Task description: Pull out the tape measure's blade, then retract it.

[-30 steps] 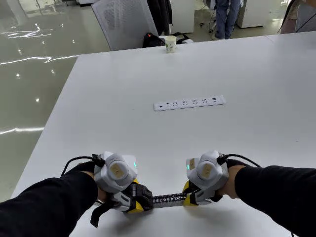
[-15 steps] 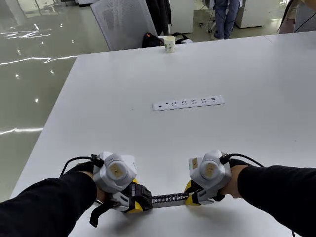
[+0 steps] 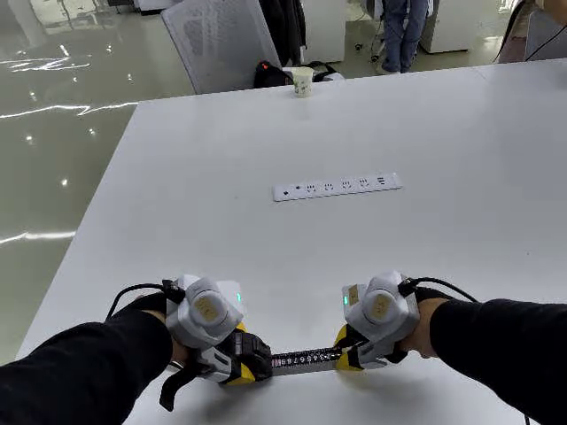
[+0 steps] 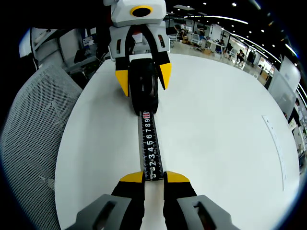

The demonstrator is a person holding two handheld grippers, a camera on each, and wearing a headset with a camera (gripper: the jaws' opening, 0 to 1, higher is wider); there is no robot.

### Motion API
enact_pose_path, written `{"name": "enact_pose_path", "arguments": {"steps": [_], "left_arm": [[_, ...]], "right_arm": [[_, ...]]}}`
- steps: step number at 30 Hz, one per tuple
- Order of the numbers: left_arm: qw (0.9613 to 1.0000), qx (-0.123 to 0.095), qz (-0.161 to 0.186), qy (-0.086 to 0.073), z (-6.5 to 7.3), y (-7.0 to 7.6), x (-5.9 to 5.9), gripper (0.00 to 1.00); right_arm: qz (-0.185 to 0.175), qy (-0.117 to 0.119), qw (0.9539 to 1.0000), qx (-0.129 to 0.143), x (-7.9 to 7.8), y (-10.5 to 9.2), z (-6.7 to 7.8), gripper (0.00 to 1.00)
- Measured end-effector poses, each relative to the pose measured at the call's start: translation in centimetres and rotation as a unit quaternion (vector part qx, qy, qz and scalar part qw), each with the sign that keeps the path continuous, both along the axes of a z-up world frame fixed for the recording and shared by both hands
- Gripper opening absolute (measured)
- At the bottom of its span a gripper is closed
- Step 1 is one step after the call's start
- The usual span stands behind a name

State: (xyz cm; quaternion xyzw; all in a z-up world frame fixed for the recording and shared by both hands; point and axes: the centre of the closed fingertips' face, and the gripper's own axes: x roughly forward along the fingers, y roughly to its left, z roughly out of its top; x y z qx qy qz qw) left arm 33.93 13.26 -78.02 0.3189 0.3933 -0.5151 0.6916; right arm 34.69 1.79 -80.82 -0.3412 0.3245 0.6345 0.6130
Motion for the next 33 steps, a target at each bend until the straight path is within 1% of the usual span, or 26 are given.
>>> {"name": "enact_pose_path", "arguments": {"steps": [33], "left_arm": [[1.0, -0.003, 0.003, 0.0, -0.2, 0.0, 0.0, 0.34]], "right_arm": [[-0.006, 0.002, 1.0, -0.005, 0.3, -1.7, -0.1, 0.11]]}}
